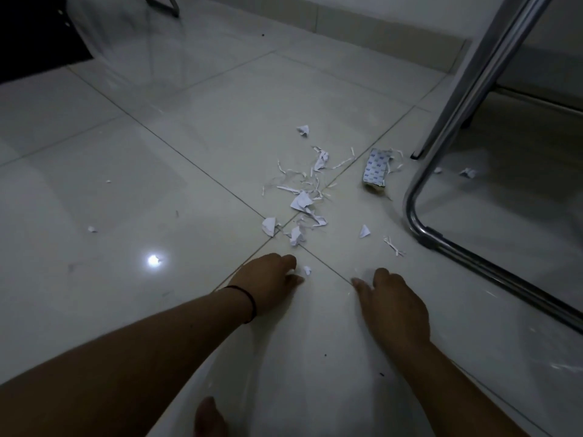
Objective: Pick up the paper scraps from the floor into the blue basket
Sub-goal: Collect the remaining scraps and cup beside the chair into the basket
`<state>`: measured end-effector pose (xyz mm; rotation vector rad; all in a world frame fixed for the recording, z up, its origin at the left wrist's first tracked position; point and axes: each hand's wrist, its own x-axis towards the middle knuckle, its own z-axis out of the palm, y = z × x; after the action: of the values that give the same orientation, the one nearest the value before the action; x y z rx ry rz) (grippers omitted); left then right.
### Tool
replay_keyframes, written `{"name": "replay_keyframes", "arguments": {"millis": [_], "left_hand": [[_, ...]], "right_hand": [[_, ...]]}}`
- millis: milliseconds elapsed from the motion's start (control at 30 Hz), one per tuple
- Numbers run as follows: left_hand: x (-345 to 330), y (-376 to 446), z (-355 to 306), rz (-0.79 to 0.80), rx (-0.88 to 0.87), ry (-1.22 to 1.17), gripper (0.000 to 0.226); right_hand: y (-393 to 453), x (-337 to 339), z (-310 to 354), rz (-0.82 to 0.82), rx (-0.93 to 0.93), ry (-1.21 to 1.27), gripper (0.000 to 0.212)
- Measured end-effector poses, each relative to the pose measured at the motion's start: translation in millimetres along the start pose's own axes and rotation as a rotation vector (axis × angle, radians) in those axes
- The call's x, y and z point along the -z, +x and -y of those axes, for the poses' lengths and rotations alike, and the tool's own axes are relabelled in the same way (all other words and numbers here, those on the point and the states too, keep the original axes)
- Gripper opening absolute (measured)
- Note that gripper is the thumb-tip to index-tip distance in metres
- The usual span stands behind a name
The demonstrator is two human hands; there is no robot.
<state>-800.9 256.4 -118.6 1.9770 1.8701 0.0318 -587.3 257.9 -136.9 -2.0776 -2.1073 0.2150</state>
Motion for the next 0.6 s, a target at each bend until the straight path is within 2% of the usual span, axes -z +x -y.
{"name": "replay_keyframes", "arguments": {"millis": [67,167,233,300,400,600], "left_hand": [[-3,-2,-6,-0.008,-0.036,0.001,0.021],[-4,-3,-11,-0.075,-0.032,-0.078,0.013],[-3,-2,-11,-0.102,-0.021,-0.139,0.023],[-3,-2,-11,-0.092,-0.004,-0.133,0.031],[-6,-2,-12,-0.114,0.006,-0.086,0.02],[3,-1,-16,-0.158,-0.008,-0.067,0.028]], "right_hand": [[0,-3,0,0.01,0.099,-0.039,0.031],[-2,-3,-3,0.028,0.119,-0.011,0.023],[-4,1,-4,-0.026,0.069,0.094,0.018],[-3,6,-5,-0.047,-0.01,0.237,0.025],[2,13,-8,-0.047,-0.077,0.386,0.028],[14,36,-19,-0.075,-0.162,0.576,0.022]]}}
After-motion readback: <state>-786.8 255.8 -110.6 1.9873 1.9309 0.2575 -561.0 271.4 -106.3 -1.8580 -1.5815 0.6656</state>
